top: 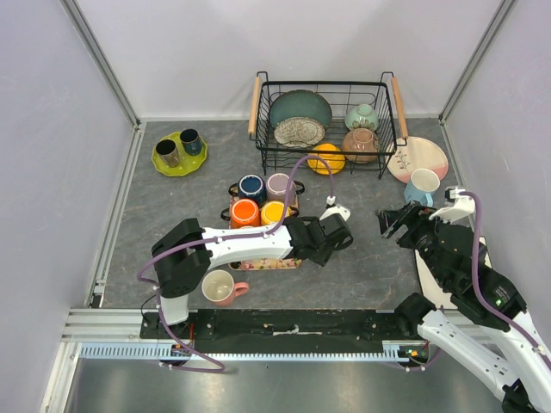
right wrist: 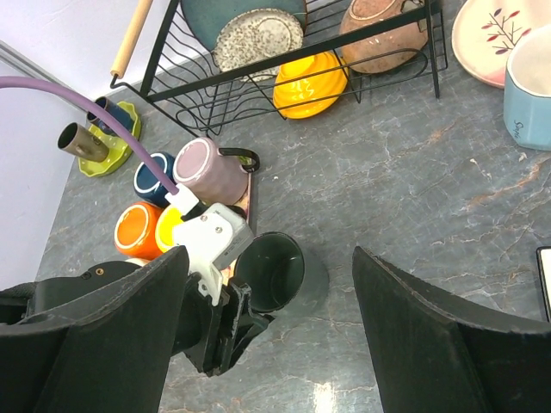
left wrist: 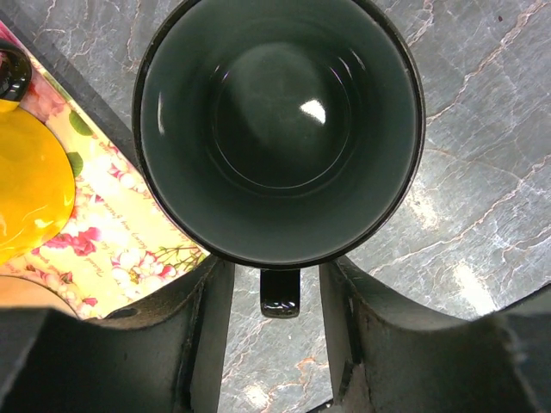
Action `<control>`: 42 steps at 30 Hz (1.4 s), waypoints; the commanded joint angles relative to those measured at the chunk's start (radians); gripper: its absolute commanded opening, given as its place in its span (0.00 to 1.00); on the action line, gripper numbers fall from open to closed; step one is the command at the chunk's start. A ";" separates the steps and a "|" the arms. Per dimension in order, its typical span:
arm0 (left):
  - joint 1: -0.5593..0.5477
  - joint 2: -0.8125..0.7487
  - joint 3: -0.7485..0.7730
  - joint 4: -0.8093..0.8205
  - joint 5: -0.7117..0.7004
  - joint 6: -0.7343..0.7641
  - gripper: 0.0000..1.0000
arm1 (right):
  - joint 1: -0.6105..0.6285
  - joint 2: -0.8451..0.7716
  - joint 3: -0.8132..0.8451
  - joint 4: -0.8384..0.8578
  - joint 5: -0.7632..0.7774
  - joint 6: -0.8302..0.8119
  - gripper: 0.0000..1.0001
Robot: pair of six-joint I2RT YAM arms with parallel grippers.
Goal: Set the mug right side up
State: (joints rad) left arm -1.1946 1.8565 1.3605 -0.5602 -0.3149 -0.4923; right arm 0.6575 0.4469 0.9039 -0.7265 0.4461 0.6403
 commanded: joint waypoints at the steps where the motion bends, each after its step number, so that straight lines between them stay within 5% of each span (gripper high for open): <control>1: 0.001 0.004 0.045 0.002 -0.033 0.031 0.49 | 0.001 0.006 -0.010 0.027 0.008 -0.001 0.84; 6: 0.001 0.020 0.043 0.002 -0.024 0.031 0.30 | 0.002 0.001 -0.016 0.027 0.006 -0.002 0.84; 12: 0.001 0.029 0.034 0.005 -0.019 0.032 0.19 | 0.002 0.003 -0.016 0.029 0.005 -0.001 0.84; 14: 0.001 0.032 0.034 0.008 -0.016 0.032 0.02 | 0.004 0.003 -0.017 0.027 0.006 -0.001 0.84; 35: 0.004 -0.244 0.077 -0.027 -0.118 0.018 0.02 | 0.002 -0.083 -0.062 -0.040 0.103 0.039 0.84; 42: 0.023 -0.477 -0.007 0.135 -0.077 -0.064 0.02 | 0.002 -0.117 -0.106 -0.039 0.062 0.116 0.84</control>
State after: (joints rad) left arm -1.1889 1.5913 1.3735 -0.6197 -0.3790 -0.4847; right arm 0.6571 0.3569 0.8337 -0.7769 0.5243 0.6895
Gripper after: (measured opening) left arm 0.266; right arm 0.842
